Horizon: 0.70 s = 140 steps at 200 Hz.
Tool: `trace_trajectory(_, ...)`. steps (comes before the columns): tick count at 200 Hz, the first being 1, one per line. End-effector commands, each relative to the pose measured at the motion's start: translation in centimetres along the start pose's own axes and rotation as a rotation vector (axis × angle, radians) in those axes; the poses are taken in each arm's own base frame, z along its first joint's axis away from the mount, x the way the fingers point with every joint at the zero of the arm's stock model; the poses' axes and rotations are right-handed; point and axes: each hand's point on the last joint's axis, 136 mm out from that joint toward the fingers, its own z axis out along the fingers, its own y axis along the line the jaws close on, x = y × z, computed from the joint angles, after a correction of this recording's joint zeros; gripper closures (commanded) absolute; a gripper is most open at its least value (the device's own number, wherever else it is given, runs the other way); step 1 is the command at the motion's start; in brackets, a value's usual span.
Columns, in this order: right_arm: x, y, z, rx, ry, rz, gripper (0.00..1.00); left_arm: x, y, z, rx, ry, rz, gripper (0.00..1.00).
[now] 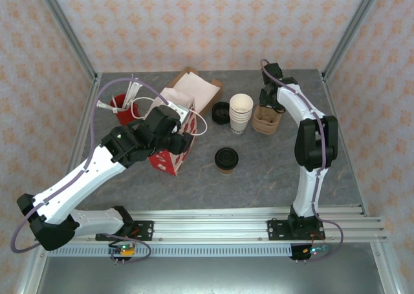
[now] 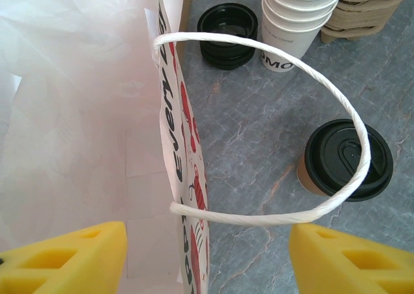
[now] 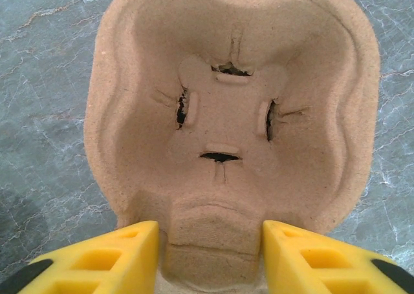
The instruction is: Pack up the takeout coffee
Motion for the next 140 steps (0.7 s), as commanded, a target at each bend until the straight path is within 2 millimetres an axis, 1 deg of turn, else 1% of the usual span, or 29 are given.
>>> trace_trajectory(1, -0.1, -0.4, -0.2, 0.012, 0.010, -0.001, 0.59, -0.1, 0.1, -0.4, -0.007, -0.023, 0.003, 0.33)
trace_trajectory(27, -0.6, -0.5, -1.0, 0.012, -0.012, 0.002, 0.63, -0.1, 0.1, -0.4, -0.006, -0.023, -0.001, 0.33)
trace_trajectory(48, -1.2, -0.7, -2.2, 0.008, -0.042, 0.010, 0.65, -0.1, 0.2, -0.5, -0.009, -0.026, -0.004, 0.32)
trace_trajectory(84, -2.2, -0.8, -4.6, -0.021, -0.094, 0.033, 0.66, -0.3, 0.2, -0.7, -0.008, -0.040, -0.011, 0.32)
trace_trajectory(140, -2.8, -1.0, -7.0, -0.043, -0.133, 0.046, 0.66, -0.5, 0.3, -0.8, -0.009, -0.051, -0.015, 0.32)
